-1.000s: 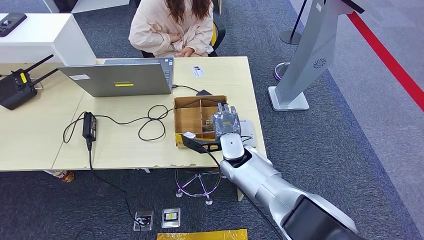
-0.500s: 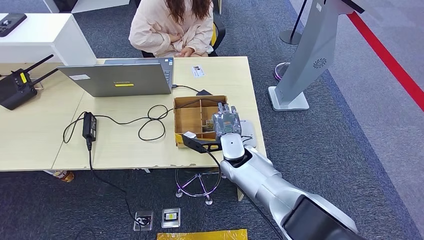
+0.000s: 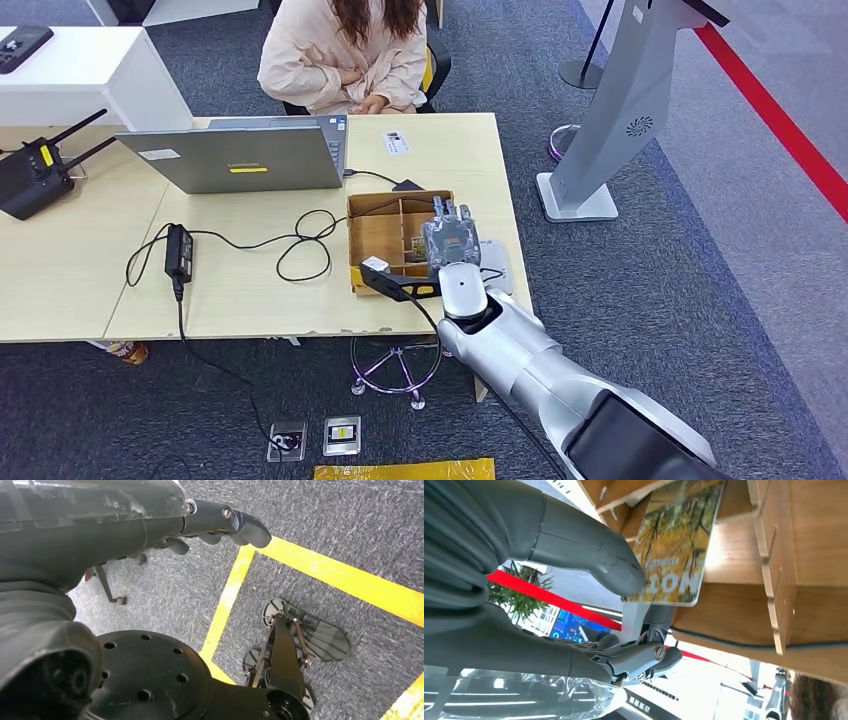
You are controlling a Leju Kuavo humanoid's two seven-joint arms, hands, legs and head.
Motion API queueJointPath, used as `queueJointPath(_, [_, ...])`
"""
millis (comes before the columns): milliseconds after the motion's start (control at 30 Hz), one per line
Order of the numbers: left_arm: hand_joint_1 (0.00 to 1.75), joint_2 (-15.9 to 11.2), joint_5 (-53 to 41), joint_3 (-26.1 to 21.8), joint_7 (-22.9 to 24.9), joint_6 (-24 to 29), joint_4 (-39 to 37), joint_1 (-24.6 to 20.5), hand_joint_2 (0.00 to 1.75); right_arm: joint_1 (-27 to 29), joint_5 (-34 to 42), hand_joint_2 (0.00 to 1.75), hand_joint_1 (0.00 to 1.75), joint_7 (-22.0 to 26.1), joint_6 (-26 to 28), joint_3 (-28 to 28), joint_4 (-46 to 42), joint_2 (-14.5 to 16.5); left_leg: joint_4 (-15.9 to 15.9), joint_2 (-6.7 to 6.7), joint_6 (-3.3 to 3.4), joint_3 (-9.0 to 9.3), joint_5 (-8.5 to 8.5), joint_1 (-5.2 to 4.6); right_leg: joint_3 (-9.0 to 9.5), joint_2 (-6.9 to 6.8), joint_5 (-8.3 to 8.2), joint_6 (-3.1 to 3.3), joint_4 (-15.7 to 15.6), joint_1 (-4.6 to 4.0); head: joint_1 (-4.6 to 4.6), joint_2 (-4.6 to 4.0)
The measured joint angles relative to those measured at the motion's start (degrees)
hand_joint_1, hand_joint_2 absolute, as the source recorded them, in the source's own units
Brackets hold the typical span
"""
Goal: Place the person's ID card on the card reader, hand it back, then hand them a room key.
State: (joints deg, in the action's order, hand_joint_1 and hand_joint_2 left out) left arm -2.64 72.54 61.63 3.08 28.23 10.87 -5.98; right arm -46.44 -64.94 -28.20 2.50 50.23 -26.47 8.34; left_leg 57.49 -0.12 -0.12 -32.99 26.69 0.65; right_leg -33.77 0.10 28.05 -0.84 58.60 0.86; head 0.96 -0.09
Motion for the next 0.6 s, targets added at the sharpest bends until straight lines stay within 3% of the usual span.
queueJointPath(333, [0.00,0.0,0.0,0.0,0.3,0.2,0.0,0.0,0.00,0.1,0.0,1.75,1.75,-0.5,-0.2,0.0,-2.4,-0.4,0.0,0.00,0.00,0.00,0.00,0.00,-0.01,0.00,0.00,0.00,0.0,0.00,0.00,0.00])
queueJointPath(400, [0.00,0.0,0.0,0.0,0.3,0.2,0.0,0.0,0.00,0.2,0.0,1.75,0.91,-0.5,-0.4,0.0,-2.6,-0.6,0.0,0.00,0.00,0.00,0.00,0.00,-0.01,0.00,0.00,0.00,0.0,0.00,0.00,-0.01])
queueJointPath(467, [0.00,0.0,0.0,0.0,0.3,0.2,0.0,0.0,0.00,0.2,0.1,0.87,0.03,-0.4,-0.6,0.1,-2.7,-0.7,0.0,0.00,0.00,0.00,0.00,0.00,-0.01,0.00,0.00,0.00,0.0,0.00,0.00,0.00])
queueJointPath(533, [0.00,0.0,0.0,0.0,0.3,0.2,0.0,0.0,0.00,0.3,0.7,0.00,0.00,-0.1,-0.9,0.1,-2.9,-0.9,0.0,0.00,0.00,0.00,0.00,0.00,-0.01,0.00,0.00,0.00,0.0,0.00,0.00,0.00])
queueJointPath(600, [0.00,0.0,0.0,0.0,0.3,0.2,0.0,0.0,0.00,0.4,1.8,0.00,0.00,0.6,-1.4,0.1,-3.0,-1.0,0.0,0.00,0.00,0.00,0.00,0.00,-0.01,0.00,0.00,0.00,0.0,0.00,0.00,0.00])
